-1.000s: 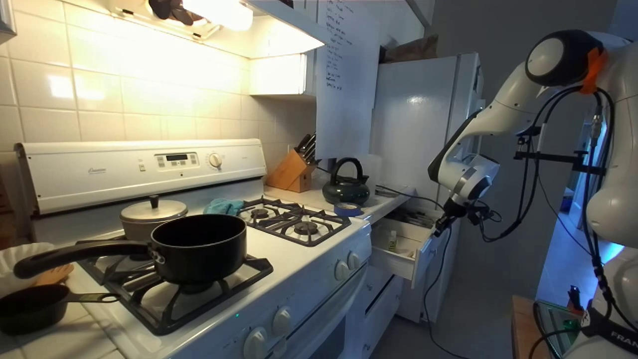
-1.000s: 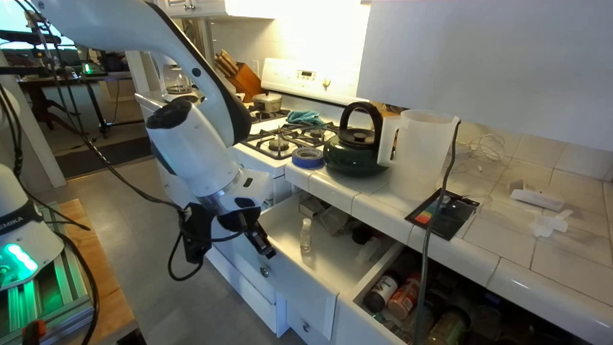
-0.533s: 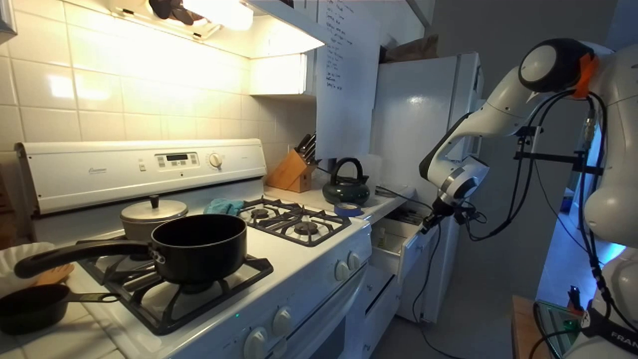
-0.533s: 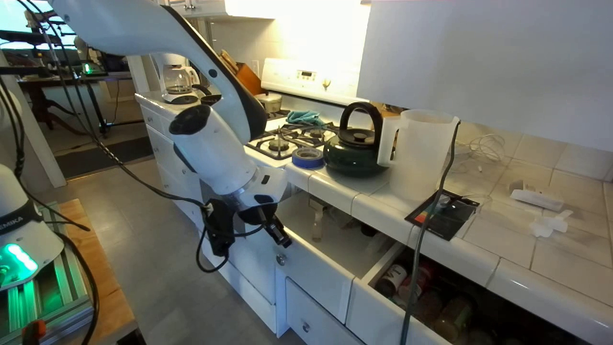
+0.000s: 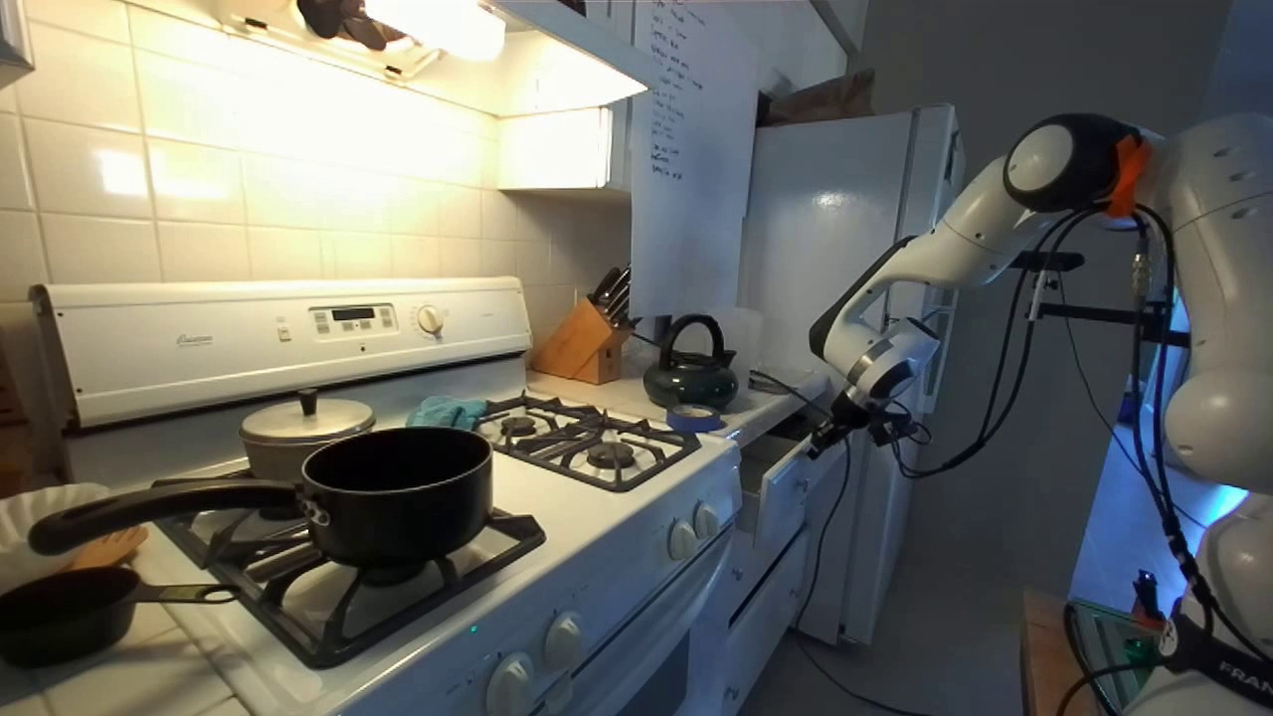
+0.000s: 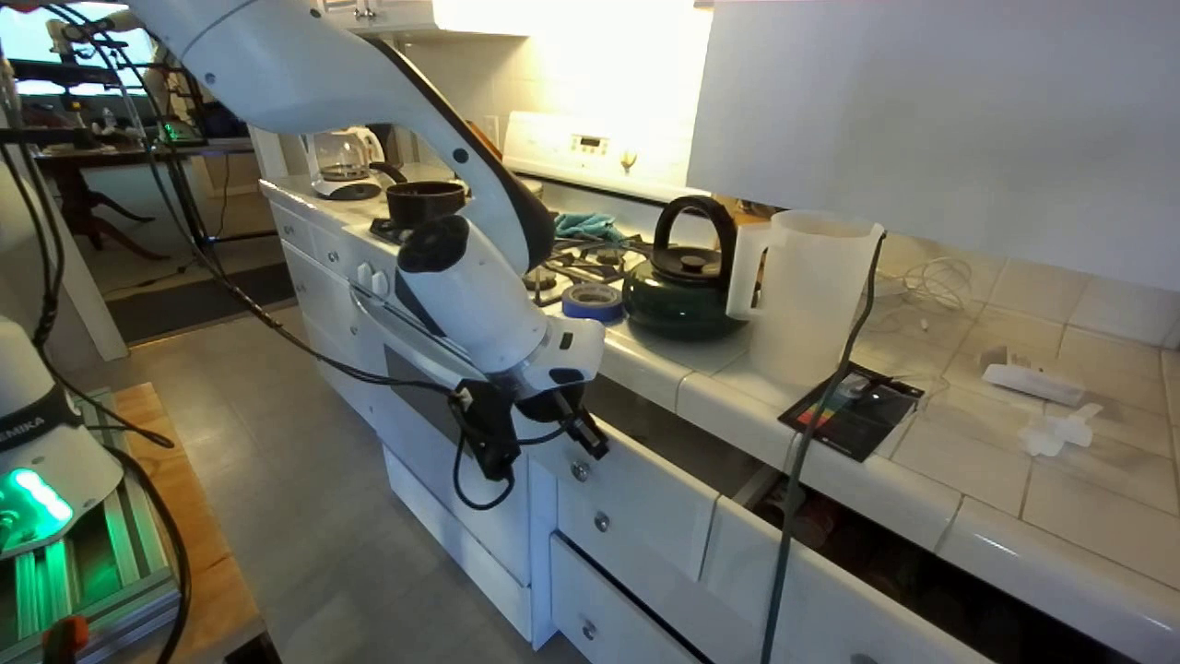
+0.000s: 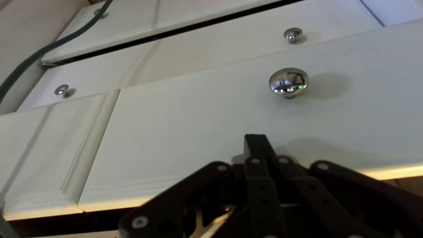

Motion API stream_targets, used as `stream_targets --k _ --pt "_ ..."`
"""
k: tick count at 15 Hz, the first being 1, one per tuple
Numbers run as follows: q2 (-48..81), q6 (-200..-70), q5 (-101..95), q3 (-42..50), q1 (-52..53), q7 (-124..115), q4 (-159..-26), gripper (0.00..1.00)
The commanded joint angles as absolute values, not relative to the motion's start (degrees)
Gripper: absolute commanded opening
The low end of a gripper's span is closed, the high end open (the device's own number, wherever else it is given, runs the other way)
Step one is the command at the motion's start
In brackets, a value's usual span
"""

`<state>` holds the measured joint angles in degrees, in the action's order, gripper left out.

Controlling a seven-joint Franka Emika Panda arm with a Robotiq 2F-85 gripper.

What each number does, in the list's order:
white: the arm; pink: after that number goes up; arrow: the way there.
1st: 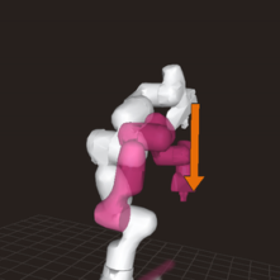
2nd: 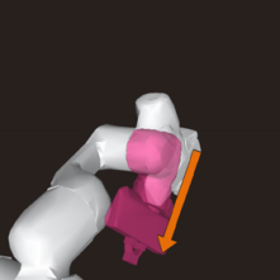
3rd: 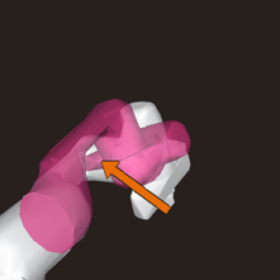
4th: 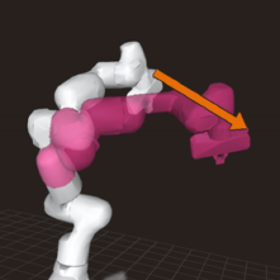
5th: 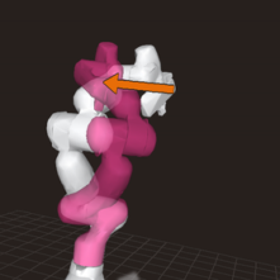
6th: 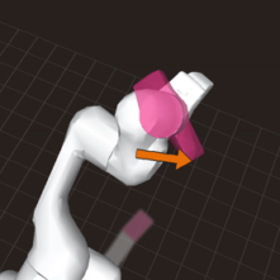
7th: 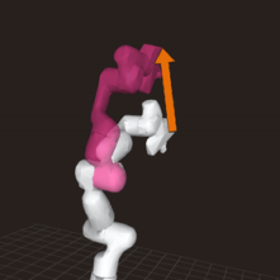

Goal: Put the bottle into the drawer and push it closed

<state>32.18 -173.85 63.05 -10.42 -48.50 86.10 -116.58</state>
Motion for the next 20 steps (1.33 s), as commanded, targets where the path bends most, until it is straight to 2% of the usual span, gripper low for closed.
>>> stream_targets --k 1,6,9,11,14,20 --pt "38.0 -179.3 67.1 -15.5 -50.1 89.8 -107.4 0.0" --pt "45.7 -186.7 65.9 -23.7 -51.9 93.2 -97.9 0.0" --pt "44.6 -189.7 65.8 -28.7 -57.6 95.5 -104.1 0.0" --pt "40.2 -188.6 66.6 -29.8 -62.2 96.1 -113.1 0.0" --pt "33.4 -180.6 68.1 -20.1 -59.9 96.5 -123.4 0.0" --pt "17.6 -169.1 51.6 -4.2 -57.0 95.6 -142.7 0.0"
